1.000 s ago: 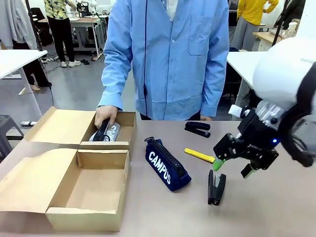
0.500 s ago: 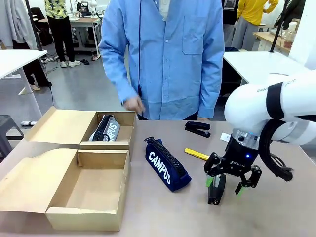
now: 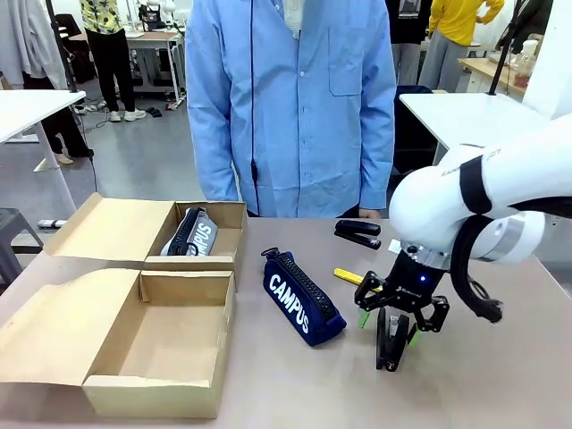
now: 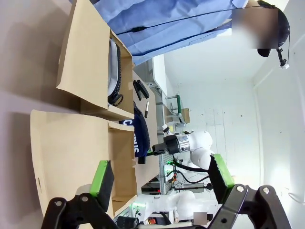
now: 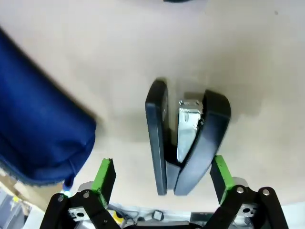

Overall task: Place items inside the box.
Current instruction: Pick up a Pencil pouch or Stapler and place it inside the Mailer Box closest to the robot.

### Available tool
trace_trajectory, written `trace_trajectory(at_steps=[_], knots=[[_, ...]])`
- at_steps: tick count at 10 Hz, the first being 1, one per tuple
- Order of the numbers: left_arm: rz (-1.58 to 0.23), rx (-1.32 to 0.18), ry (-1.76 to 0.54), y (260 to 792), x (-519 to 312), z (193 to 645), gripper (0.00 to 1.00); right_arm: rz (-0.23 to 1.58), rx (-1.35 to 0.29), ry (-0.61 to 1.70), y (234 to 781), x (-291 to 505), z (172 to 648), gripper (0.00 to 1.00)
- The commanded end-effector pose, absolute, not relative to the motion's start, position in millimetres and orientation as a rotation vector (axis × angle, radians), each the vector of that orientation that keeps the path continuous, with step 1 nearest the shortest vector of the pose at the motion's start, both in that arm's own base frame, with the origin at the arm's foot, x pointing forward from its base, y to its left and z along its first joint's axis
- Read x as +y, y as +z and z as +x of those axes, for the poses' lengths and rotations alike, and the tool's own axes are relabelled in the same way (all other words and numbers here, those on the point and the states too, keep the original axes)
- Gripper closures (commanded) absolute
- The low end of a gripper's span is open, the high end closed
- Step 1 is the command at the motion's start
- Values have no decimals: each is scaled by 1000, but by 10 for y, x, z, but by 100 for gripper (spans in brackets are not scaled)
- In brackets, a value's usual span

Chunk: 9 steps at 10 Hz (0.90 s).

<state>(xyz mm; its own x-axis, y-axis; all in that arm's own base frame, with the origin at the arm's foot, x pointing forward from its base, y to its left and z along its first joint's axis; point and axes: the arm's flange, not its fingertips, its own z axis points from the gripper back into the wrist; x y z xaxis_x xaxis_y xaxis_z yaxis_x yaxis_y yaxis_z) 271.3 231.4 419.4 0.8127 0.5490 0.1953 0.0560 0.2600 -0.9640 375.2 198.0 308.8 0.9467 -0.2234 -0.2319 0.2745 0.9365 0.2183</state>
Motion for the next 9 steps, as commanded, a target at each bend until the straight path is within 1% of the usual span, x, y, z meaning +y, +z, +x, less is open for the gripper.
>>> trace_trajectory(at_steps=[1,4,5,6,7,8,9], knots=[[-1289,-582,341,4199,2310,2687,0,189,198,-288,2952,2061,3892,0],[-1289,-582,341,4199,2310,2687,0,170,178,-297,3031,1997,3856,0],[-1289,-582,341,4199,2310,2687,0,168,174,-274,3022,2004,3829,7],[-1289,-582,341,4199,2310,2687,0,167,188,-271,3008,2016,3821,58],[-1289,-582,341,4199,2310,2687,0,165,184,-269,3000,2028,3815,65],[-1289,-582,341,4199,2310,2687,0,163,176,-270,3005,2033,3807,100],[-1289,-582,341,4199,2310,2687,0,154,166,-271,3018,2031,3802,64]])
